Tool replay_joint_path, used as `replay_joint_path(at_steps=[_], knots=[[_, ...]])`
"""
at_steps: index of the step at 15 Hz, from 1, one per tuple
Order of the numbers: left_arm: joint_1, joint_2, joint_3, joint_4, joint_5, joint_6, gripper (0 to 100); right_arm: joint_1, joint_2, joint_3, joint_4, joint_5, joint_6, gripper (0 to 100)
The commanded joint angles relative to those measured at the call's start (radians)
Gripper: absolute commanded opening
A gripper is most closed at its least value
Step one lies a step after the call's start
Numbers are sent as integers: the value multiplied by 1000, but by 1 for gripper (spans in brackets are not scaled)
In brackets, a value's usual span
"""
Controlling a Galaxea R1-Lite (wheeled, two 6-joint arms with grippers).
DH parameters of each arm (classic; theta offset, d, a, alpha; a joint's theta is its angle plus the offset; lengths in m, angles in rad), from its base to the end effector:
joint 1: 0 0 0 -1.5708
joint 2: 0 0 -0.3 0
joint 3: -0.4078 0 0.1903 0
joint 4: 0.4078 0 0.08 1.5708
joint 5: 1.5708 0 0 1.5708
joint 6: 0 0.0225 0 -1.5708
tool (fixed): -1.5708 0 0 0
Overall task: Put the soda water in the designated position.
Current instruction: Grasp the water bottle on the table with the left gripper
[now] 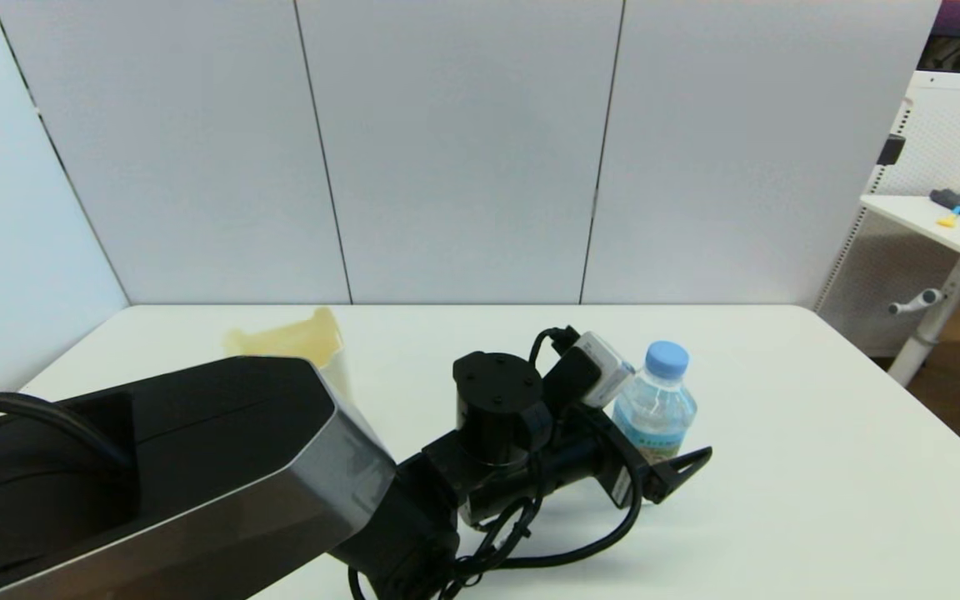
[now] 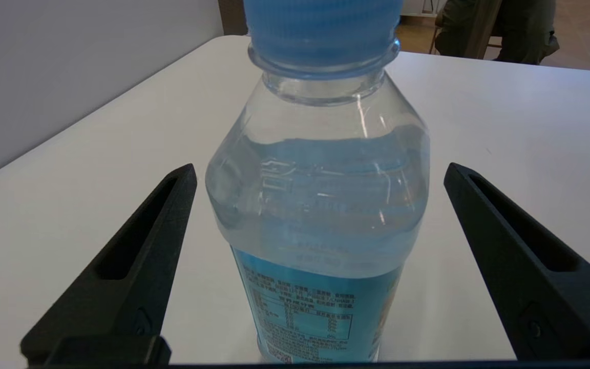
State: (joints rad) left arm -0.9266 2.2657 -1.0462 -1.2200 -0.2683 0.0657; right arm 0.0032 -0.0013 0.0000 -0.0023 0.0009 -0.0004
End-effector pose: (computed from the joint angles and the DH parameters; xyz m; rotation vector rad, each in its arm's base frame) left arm 0.2503 -0.3432 0.0924 0.0575 -0.0398 -1.1944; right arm -0.0229 -0.0001 0.0757 -0.0004 -0.0036 0.0041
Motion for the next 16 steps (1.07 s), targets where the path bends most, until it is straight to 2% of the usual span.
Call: replay_joint_path(at_steps=[1,16], knots=[[0,12,-21,-19,-2,-1,100,0,1,0,-1,1,0,100],[0,66,-66,-78,-2,0,100,1,1,0,-1,1,-1,100]])
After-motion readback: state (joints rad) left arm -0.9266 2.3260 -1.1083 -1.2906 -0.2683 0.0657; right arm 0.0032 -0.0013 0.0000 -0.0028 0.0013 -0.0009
